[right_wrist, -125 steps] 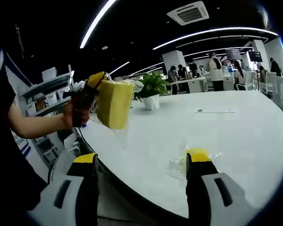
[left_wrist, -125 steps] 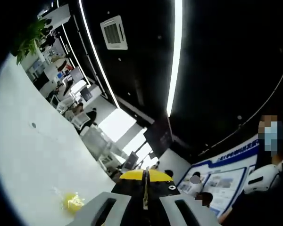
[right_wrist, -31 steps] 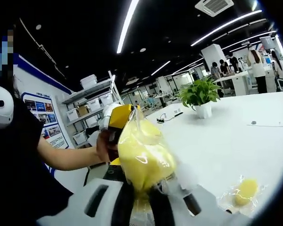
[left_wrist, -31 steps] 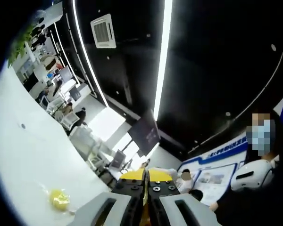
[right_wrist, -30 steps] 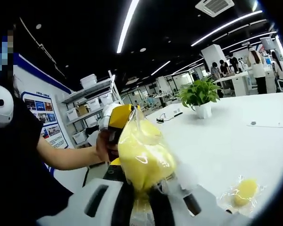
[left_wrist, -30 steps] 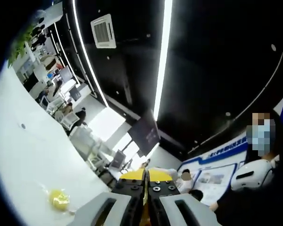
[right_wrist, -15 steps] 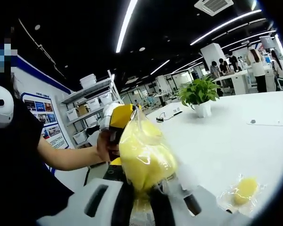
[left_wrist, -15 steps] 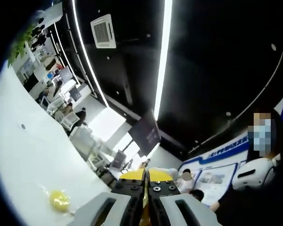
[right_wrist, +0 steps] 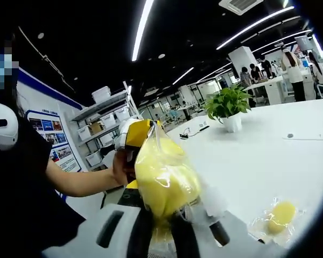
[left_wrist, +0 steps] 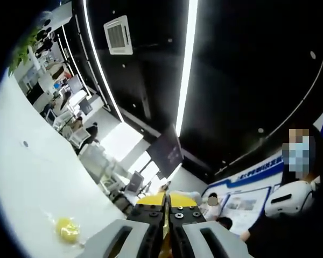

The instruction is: Compare the silicone blocks by pressing each to a similar depth, holding the contact briefly, and releasing to observe deformation and rebound differences across the visible hardness samples.

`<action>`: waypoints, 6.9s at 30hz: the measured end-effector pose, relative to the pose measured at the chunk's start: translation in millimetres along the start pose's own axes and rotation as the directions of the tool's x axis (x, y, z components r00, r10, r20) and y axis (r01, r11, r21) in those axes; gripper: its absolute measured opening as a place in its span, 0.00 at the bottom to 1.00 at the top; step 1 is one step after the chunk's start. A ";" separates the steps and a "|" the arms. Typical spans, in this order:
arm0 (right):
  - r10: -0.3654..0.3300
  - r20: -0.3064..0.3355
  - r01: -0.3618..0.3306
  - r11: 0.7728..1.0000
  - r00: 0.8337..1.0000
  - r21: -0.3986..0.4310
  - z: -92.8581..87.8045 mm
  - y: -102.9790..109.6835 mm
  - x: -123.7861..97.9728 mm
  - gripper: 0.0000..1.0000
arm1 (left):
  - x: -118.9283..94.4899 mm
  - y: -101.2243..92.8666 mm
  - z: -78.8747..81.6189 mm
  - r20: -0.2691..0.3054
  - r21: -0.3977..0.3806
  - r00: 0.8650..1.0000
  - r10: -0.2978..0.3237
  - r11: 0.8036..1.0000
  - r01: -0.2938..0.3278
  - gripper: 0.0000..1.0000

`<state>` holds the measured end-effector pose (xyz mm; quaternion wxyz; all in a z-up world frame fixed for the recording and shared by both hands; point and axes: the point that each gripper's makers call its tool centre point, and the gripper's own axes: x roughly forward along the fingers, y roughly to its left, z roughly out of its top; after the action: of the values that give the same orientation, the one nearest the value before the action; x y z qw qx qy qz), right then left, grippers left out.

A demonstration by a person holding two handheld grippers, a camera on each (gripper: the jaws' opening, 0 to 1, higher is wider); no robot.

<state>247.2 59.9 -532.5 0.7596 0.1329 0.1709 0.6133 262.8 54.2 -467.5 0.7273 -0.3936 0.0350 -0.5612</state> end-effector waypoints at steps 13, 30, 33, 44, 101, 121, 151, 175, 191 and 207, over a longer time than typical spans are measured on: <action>-0.018 0.008 0.018 1.000 1.000 -0.005 -0.7 -3.6 0.4 0.04 | 0.2 4.2 -0.3 0.004 -0.005 1.000 0.000 1.000 0.000 0.00; -0.023 0.049 0.025 0.999 0.999 -0.032 6.2 -0.7 -7.0 0.08 | 9.1 -1.5 1.3 -0.005 0.076 0.999 0.032 0.997 -0.031 0.00; -0.022 0.067 0.026 0.998 0.998 -0.062 9.6 1.5 -7.0 0.09 | 10.0 -4.1 3.7 0.008 0.064 1.000 0.018 0.998 -0.018 0.00; -0.051 0.118 0.064 0.992 0.992 -0.107 12.6 -5.4 -9.8 0.21 | 8.8 -6.3 7.7 0.021 0.054 1.000 0.006 0.999 -0.007 0.00; -0.702 0.077 0.703 0.688 0.708 -0.180 -99.2 -120.0 -116.3 0.95 | -13.9 62.2 13.3 0.086 0.004 0.980 0.180 0.983 -0.181 0.00; -0.756 0.009 0.749 0.647 0.655 -0.146 -131.2 -135.6 -138.3 0.96 | -46.7 203.3 -30.1 0.146 -0.317 0.857 0.494 0.844 -0.432 0.00; -0.776 -0.062 0.757 0.626 0.627 -0.186 -145.6 -144.2 -141.2 0.96 | -114.0 332.6 -61.1 0.042 -0.085 0.479 0.877 0.481 -0.873 0.01; -0.773 -0.096 0.746 0.632 0.627 -0.212 -152.8 -145.7 -141.6 0.96 | -128.7 282.1 -55.3 -0.047 0.407 0.528 0.848 0.499 -0.765 0.39; -0.778 -0.082 0.747 0.623 0.623 -0.233 -152.4 -145.1 -139.9 0.95 | -135.6 169.8 -56.4 -0.069 0.496 0.638 0.767 0.581 -0.645 0.60; -0.761 -0.068 0.729 0.640 0.646 -0.242 -151.0 -140.7 -135.2 0.95 | -135.1 151.3 -91.5 -0.133 0.658 0.613 0.779 0.532 -0.534 0.69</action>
<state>282.5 -103.3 -714.2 0.9372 -0.0744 0.2119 0.2670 287.4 128.5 -675.9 0.9419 0.0092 0.1715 -0.2888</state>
